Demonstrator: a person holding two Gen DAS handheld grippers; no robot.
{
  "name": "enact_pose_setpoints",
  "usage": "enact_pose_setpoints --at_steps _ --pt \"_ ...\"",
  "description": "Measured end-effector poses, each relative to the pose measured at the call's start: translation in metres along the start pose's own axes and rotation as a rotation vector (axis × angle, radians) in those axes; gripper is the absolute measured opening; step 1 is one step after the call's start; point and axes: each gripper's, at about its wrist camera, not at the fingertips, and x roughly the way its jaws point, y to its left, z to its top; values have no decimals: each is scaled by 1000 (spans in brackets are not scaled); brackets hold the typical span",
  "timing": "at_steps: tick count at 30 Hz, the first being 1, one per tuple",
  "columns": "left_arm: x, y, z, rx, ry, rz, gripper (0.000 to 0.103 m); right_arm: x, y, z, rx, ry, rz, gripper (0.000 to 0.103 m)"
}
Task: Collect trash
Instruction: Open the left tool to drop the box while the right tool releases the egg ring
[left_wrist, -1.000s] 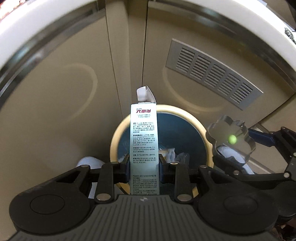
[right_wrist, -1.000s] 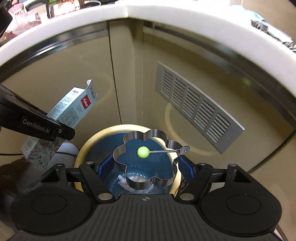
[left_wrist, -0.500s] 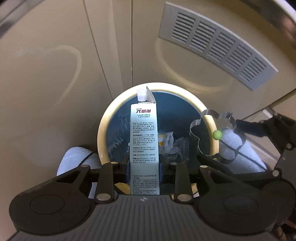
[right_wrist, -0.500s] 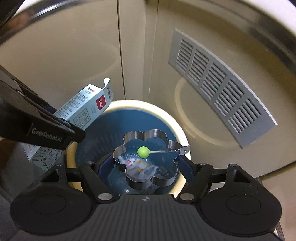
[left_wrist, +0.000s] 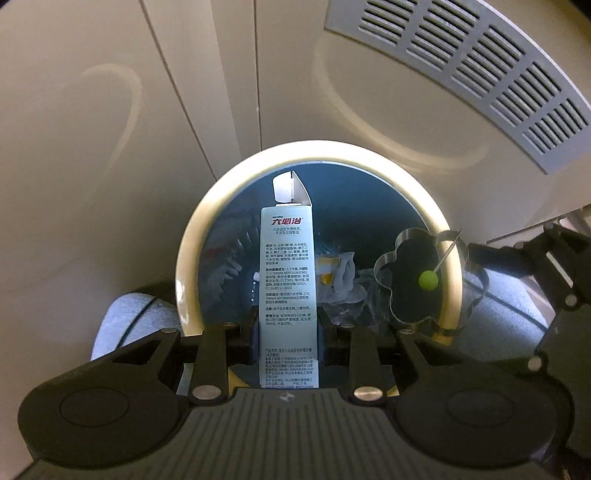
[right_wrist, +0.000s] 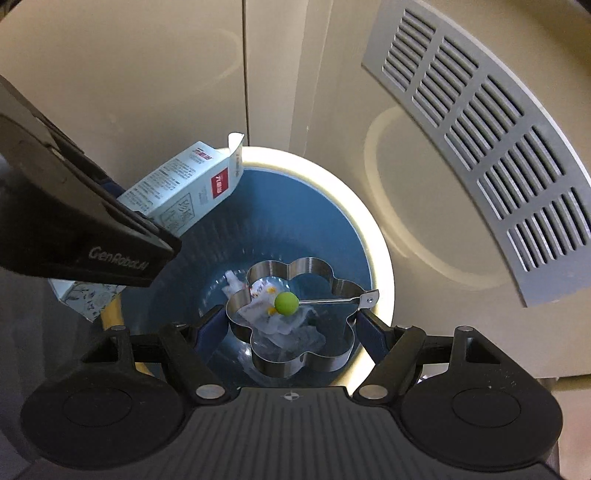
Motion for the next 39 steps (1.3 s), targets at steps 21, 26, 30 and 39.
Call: enact_pose_setpoints --at_steps 21,26,30,39 --pt "17 -5 7 13 64 8 31 29 -13 3 28 62 29 78" --pt "23 -4 8 5 78 13 31 29 -16 6 39 74 31 78" --pt "26 -6 11 6 94 22 31 32 -18 7 50 87 34 78" --pt "32 -3 12 -25 100 60 92 42 -19 9 66 131 9 94"
